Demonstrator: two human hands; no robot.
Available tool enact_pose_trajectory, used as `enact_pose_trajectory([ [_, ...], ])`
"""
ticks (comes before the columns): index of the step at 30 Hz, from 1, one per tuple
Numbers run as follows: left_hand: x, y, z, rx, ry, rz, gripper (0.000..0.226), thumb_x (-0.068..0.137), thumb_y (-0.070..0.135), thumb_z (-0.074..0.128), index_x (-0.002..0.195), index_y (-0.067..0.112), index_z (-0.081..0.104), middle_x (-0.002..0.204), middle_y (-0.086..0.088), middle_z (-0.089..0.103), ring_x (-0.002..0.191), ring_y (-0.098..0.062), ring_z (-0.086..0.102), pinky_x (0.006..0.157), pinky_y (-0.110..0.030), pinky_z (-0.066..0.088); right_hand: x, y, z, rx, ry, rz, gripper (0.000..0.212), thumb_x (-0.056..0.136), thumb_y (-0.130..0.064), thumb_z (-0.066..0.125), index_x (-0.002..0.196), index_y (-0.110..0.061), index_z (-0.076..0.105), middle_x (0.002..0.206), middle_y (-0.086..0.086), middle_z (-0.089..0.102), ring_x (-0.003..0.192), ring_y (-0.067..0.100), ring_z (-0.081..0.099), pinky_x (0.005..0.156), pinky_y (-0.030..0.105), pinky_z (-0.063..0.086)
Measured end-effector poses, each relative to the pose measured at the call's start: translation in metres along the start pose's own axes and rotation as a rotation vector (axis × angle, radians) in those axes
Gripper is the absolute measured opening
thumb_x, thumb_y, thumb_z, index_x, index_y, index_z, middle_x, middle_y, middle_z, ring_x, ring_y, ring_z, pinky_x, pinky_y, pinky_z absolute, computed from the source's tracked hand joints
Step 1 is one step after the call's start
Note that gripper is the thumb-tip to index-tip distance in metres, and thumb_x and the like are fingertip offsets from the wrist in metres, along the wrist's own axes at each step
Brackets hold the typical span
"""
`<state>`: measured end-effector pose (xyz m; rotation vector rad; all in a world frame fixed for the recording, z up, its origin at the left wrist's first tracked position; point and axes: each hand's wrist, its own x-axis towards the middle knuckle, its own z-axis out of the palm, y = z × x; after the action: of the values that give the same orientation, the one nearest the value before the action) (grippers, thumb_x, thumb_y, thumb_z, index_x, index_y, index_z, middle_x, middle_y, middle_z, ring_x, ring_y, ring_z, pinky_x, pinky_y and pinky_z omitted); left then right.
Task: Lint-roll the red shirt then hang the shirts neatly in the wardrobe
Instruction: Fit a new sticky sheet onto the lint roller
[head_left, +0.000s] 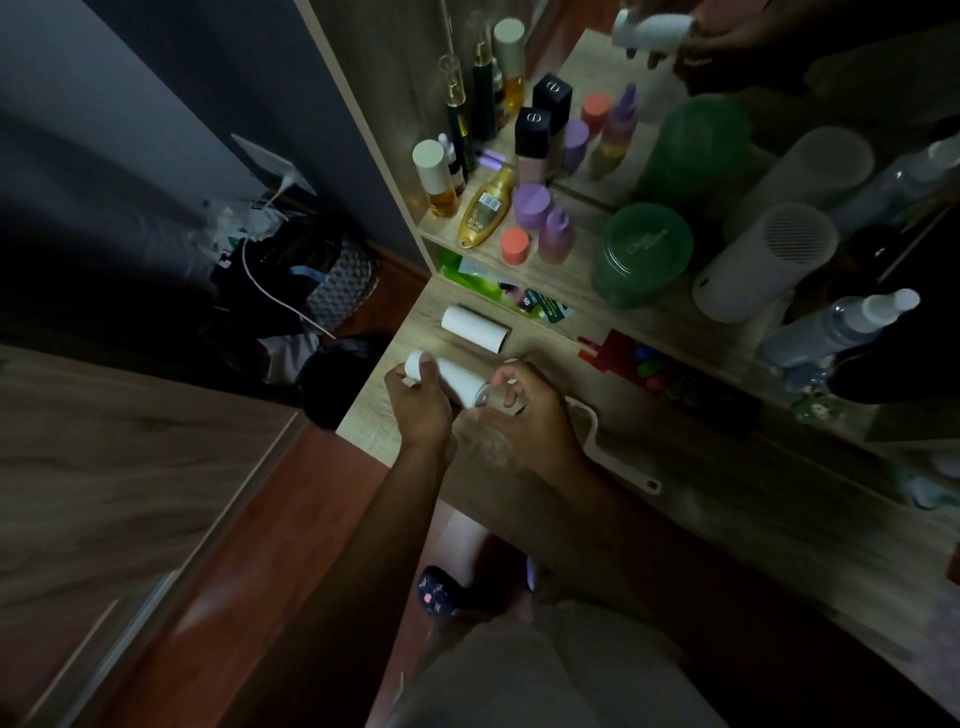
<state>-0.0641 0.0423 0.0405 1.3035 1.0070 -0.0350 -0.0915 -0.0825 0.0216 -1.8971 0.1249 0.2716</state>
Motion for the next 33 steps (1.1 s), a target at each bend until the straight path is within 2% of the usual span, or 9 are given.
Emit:
enact_pose_trajectory([
  [2, 0.001, 0.0, -0.001, 0.019, 0.021, 0.024, 0.027, 0.101, 0.031, 0.057, 0.119, 0.016, 0.045, 0.093, -0.008, 0.061, 0.086, -0.023, 0.063, 0.087, -0.053, 0.056, -0.001, 0.004, 0.008, 0.015, 0.092, -0.032, 0.025, 0.08, -0.059, 0.071, 0.087, -0.039, 0.057, 0.076, -0.013, 0.057, 0.067, 0.021, 0.057, 0.072, 0.039, 0.055],
  [4, 0.002, 0.001, -0.002, 0.013, 0.047, 0.033, 0.023, 0.102, 0.028, 0.056, 0.117, 0.016, 0.043, 0.095, -0.006, 0.059, 0.087, -0.023, 0.064, 0.08, -0.048, 0.058, 0.003, 0.008, 0.003, -0.039, 0.056, -0.036, 0.017, 0.085, -0.043, 0.074, 0.086, -0.036, 0.059, 0.071, -0.017, 0.054, 0.061, 0.012, 0.055, 0.066, 0.026, 0.053],
  [5, 0.002, 0.002, -0.003, 0.001, 0.053, 0.034, 0.022, 0.102, 0.027, 0.055, 0.116, 0.016, 0.042, 0.097, -0.006, 0.058, 0.089, -0.022, 0.064, 0.075, -0.044, 0.06, 0.006, 0.012, -0.001, -0.076, -0.01, -0.002, 0.017, 0.085, -0.031, 0.076, 0.091, -0.026, 0.062, 0.075, -0.017, 0.055, 0.064, 0.002, 0.055, 0.064, 0.013, 0.049],
  [7, 0.002, 0.004, -0.005, -0.009, 0.061, 0.04, 0.023, 0.103, 0.025, 0.055, 0.116, 0.015, 0.04, 0.101, -0.004, 0.057, 0.093, -0.02, 0.064, 0.068, -0.037, 0.06, 0.017, 0.023, -0.017, -0.135, -0.039, 0.078, 0.025, 0.084, -0.019, 0.078, 0.104, -0.014, 0.064, 0.086, -0.013, 0.061, 0.078, -0.005, 0.06, 0.067, 0.005, 0.048],
  [10, 0.0, 0.007, -0.007, 0.021, 0.065, 0.046, 0.028, 0.101, 0.023, 0.058, 0.118, 0.014, 0.037, 0.101, -0.002, 0.056, 0.098, -0.022, 0.063, 0.07, -0.04, 0.06, 0.04, 0.038, -0.033, -0.184, 0.017, 0.151, 0.026, 0.08, -0.007, 0.079, 0.103, -0.008, 0.065, 0.097, 0.003, 0.07, 0.087, 0.013, 0.068, 0.071, 0.02, 0.056],
  [15, -0.003, 0.002, -0.011, 0.008, 0.064, 0.036, 0.033, 0.099, 0.02, 0.061, 0.118, 0.016, 0.034, 0.103, -0.001, 0.055, 0.104, -0.025, 0.063, 0.072, -0.043, 0.061, 0.075, 0.059, -0.043, -0.402, -0.023, 0.152, 0.019, 0.072, -0.001, 0.083, 0.085, -0.002, 0.069, 0.088, 0.014, 0.072, 0.082, 0.024, 0.069, 0.066, 0.026, 0.052],
  [22, -0.006, -0.001, -0.015, -0.012, 0.072, -0.021, 0.035, 0.099, 0.02, 0.061, 0.125, 0.015, 0.037, 0.108, -0.005, 0.056, 0.109, -0.028, 0.062, 0.07, -0.041, 0.061, 0.086, 0.078, -0.043, -0.573, -0.081, 0.198, 0.022, 0.082, -0.012, 0.077, 0.1, 0.0, 0.069, 0.104, 0.019, 0.071, 0.099, 0.031, 0.067, 0.086, 0.046, 0.057],
  [29, 0.007, 0.009, -0.02, -0.027, 0.066, -0.025, 0.03, 0.098, 0.022, 0.063, 0.122, 0.015, 0.048, 0.128, -0.013, 0.056, 0.115, -0.028, 0.062, 0.065, -0.036, 0.06, 0.072, 0.076, -0.04, -0.641, 0.02, 0.044, 0.01, 0.09, -0.013, 0.06, 0.095, -0.01, 0.068, 0.098, 0.006, 0.07, 0.093, 0.019, 0.066, 0.08, 0.025, 0.05],
  [33, 0.009, 0.013, -0.03, -0.093, 0.066, -0.004, 0.032, 0.097, 0.021, 0.063, 0.124, 0.012, 0.048, 0.123, -0.01, 0.057, 0.111, -0.026, 0.063, 0.069, -0.038, 0.062, 0.043, 0.038, -0.017, -0.255, 0.001, 0.088, 0.019, 0.099, -0.018, 0.056, 0.108, -0.007, 0.069, 0.097, 0.004, 0.071, 0.086, 0.009, 0.065, 0.068, 0.012, 0.045],
])
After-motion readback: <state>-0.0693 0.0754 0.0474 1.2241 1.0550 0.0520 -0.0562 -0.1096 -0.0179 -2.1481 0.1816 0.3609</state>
